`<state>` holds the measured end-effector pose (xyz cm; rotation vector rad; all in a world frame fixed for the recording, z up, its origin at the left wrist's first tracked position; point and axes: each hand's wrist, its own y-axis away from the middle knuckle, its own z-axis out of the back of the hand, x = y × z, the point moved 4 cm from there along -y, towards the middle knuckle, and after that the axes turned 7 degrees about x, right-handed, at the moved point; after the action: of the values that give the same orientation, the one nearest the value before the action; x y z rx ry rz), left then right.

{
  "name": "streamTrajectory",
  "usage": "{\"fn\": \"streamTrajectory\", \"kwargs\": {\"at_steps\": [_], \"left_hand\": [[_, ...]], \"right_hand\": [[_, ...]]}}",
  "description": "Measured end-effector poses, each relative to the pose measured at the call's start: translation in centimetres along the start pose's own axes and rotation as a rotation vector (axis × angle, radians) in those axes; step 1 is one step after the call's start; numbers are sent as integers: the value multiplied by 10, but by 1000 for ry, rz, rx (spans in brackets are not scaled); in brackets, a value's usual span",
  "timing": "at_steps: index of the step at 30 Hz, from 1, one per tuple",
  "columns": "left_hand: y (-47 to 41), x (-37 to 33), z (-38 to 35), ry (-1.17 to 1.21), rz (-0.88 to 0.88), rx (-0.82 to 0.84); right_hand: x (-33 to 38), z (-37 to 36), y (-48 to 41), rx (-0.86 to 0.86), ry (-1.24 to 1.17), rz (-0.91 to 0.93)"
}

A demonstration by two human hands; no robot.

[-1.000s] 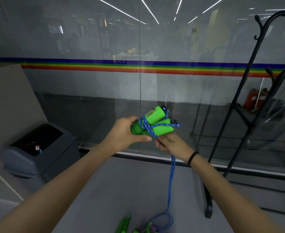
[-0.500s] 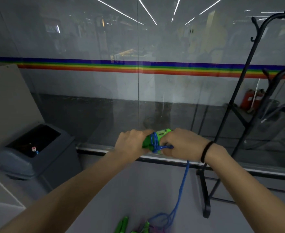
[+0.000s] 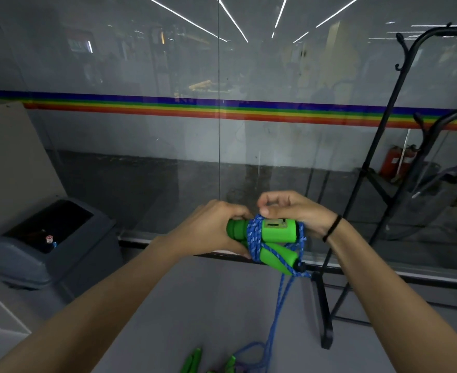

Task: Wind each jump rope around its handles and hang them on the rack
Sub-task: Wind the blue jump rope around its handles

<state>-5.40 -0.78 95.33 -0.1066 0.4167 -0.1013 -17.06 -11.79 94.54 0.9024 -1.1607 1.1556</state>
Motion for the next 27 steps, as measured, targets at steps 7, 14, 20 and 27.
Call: {"fn": "streamTrajectory", "kwargs": {"at_steps": [7, 14, 20, 27], "left_hand": [[3, 3, 12, -78, -5, 230], [6, 3, 20, 712, -27, 45], [-3, 34, 14, 528, 263, -361], [-8, 30, -4, -137, 364, -240]], "right_hand": [[-12, 8, 13, 92, 60, -239], [-30, -7, 6, -167, -124, -176], [-25, -46, 6, -151, 468, -192], [16, -29, 10, -104, 1105, -253]]}}
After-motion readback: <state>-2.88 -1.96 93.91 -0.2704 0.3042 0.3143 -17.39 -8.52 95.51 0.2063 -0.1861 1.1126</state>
